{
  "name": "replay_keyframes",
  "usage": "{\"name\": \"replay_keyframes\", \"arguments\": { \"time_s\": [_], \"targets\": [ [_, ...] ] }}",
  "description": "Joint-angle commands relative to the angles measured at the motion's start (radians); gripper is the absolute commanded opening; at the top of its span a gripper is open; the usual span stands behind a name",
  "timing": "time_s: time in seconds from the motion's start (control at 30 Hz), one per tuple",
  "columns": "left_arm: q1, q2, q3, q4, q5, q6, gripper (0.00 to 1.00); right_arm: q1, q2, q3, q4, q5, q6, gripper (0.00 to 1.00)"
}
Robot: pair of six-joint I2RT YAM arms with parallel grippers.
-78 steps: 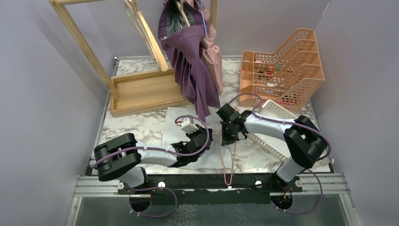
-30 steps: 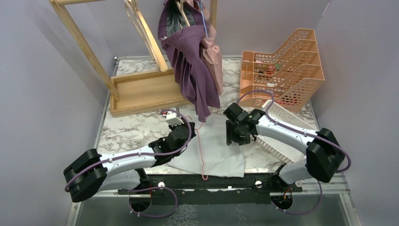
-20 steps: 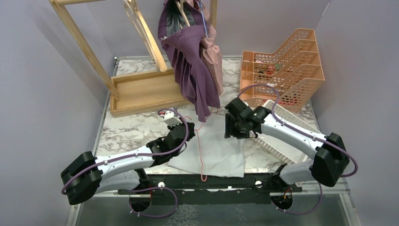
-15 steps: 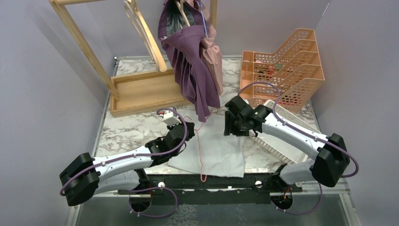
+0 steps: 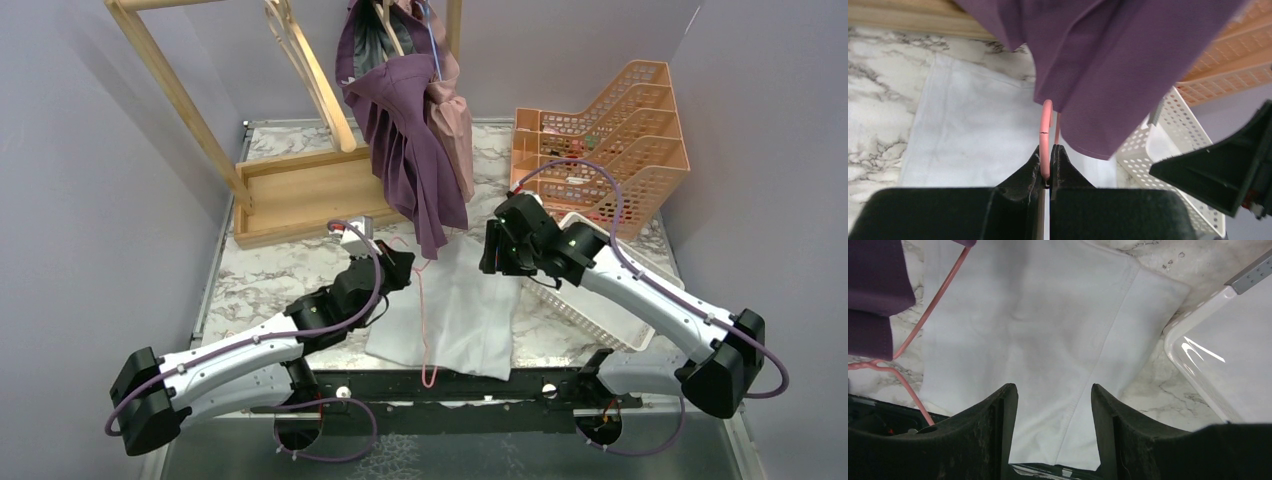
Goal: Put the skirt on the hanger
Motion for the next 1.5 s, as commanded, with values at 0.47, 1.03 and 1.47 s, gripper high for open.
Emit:
{"name": "replay_keyframes", "arguments": {
  "time_s": [0.47, 1.03, 1.47],
  "targets": [
    [-0.001, -0.190, 0.407, -0.226, 0.651, 0.625, 0.00, 0.003, -0.288, 0.122, 0.297, -0.556, -0.657, 0.61],
    [-0.001, -0.009, 0.743, -0.438, 0.892, 0.843, 0.00, 0.005, -0.003, 0.342, 0.159, -1.119, -1.007, 0.61],
    [-0.001, -0.024, 0.753, -0.436, 0.811, 0.805, 0.21, 0.005, -0.074, 0.221, 0.333, -1.200, -0.942, 0.01]
  ]
}}
